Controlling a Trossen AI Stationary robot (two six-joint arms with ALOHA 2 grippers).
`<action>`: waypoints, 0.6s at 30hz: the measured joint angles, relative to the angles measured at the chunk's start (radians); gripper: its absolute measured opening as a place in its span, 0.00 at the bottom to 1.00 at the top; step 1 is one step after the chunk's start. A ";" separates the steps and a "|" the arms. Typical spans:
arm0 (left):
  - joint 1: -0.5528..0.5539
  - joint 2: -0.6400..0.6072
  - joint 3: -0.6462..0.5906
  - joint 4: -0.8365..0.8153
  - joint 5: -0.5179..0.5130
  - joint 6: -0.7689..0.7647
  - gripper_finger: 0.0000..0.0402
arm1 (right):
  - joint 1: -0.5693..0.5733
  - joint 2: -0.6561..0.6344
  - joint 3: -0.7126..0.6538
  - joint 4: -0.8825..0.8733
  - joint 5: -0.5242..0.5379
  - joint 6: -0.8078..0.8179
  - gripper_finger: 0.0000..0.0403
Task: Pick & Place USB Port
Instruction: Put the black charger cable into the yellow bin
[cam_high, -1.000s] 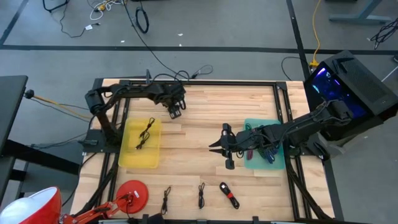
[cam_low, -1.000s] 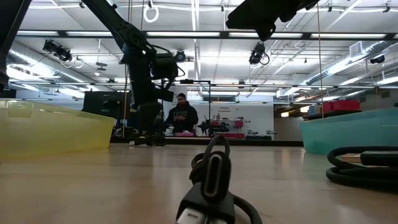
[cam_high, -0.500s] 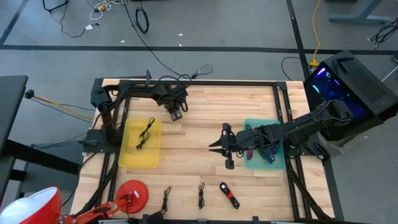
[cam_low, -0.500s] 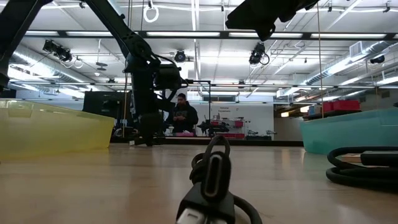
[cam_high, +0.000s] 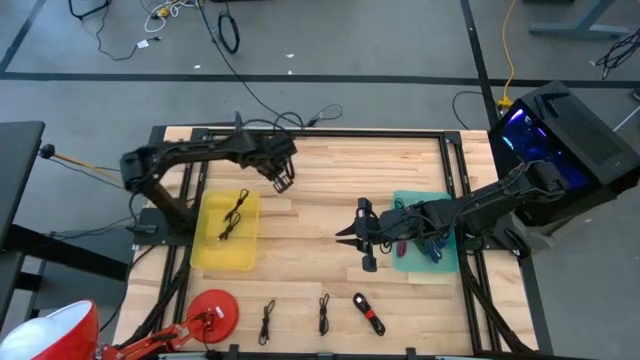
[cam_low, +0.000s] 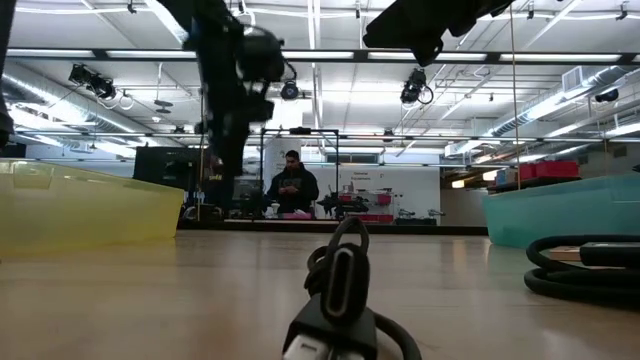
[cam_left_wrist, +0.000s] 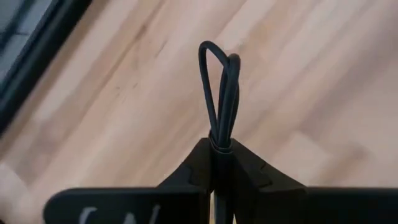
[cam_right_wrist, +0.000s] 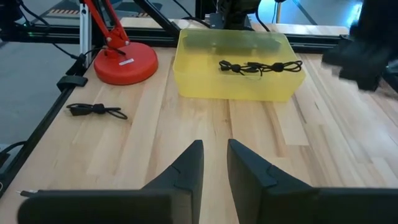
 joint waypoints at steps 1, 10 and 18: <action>-0.017 -0.024 0.013 -0.037 0.015 -0.031 0.07 | 0.000 0.000 0.000 -0.001 0.000 0.001 0.18; -0.290 -0.236 -0.022 -0.328 -0.087 -0.432 0.07 | 0.000 0.000 0.000 -0.034 0.000 0.004 0.18; -0.624 -0.360 -0.163 -0.403 -0.155 -0.927 0.07 | 0.000 0.000 0.000 -0.055 0.010 0.003 0.18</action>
